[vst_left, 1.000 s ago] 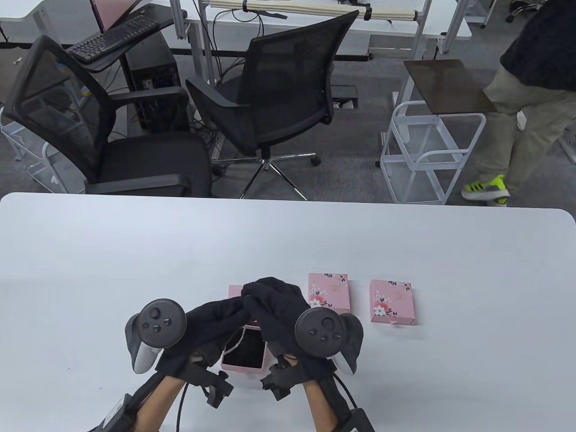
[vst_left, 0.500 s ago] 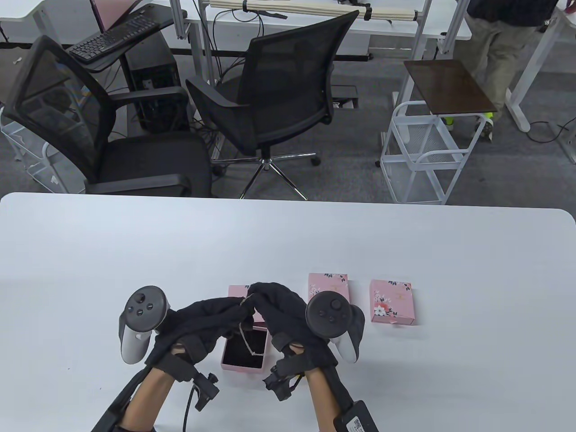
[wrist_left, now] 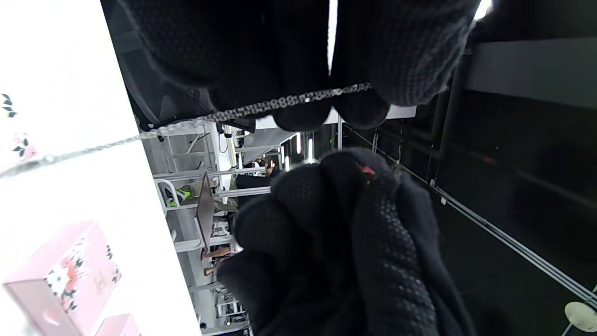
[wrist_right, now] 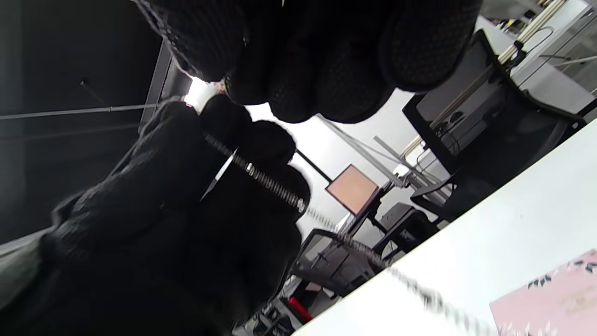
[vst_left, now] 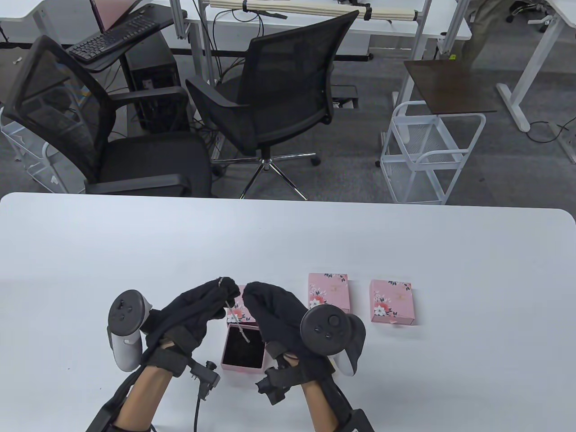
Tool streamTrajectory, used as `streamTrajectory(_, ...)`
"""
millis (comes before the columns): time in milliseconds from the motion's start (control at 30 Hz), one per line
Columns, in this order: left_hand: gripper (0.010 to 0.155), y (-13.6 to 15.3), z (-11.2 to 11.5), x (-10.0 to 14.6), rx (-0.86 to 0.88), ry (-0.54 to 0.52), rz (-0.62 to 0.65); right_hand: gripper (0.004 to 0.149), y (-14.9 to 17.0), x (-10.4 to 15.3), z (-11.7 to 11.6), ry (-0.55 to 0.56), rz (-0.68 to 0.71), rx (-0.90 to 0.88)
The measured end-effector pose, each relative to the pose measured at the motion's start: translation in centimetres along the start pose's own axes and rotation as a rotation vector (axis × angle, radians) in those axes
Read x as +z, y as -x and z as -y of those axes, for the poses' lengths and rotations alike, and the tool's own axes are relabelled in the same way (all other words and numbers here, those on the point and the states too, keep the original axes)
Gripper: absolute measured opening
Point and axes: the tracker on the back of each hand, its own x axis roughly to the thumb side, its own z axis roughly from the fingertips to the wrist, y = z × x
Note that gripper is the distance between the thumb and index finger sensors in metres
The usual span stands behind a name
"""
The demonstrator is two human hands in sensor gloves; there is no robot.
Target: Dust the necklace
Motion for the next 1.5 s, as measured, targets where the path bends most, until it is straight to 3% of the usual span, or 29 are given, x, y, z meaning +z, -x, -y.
streamTrajectory(200,0.038,0.0,0.5,0.1,-0.043,-0.006,0.018,0.054,-0.6,-0.1,-2.3,-0.063,0.012,0.078)
streamTrajectory(433,0.038,0.2,0.8,0.0,0.005,0.057,0.003,0.037,-1.0,0.2,-3.1,0.031,0.038,0.134)
streamTrajectory(567,0.038,0.1,0.8,0.1,0.022,0.050,-0.003,0.035,-0.9,0.2,-3.1,0.009,0.041,0.120)
streamTrajectory(767,0.038,0.2,-0.8,0.0,0.026,-0.057,-0.021,0.035,-0.7,0.0,-3.0,-0.047,0.044,0.160)
streamTrajectory(900,0.039,0.7,-2.1,-0.2,0.073,-0.064,-0.055,0.035,-0.3,-0.2,-3.6,-0.093,0.028,0.162)
streamTrajectory(1233,0.039,-0.4,-4.4,0.4,0.022,-0.192,-0.020,0.035,0.1,-0.5,-4.5,-0.169,0.020,0.157)
streamTrajectory(1500,0.037,-1.4,-4.4,0.7,-0.091,-0.251,0.062,0.035,0.0,-0.4,-4.7,-0.180,0.029,0.143)
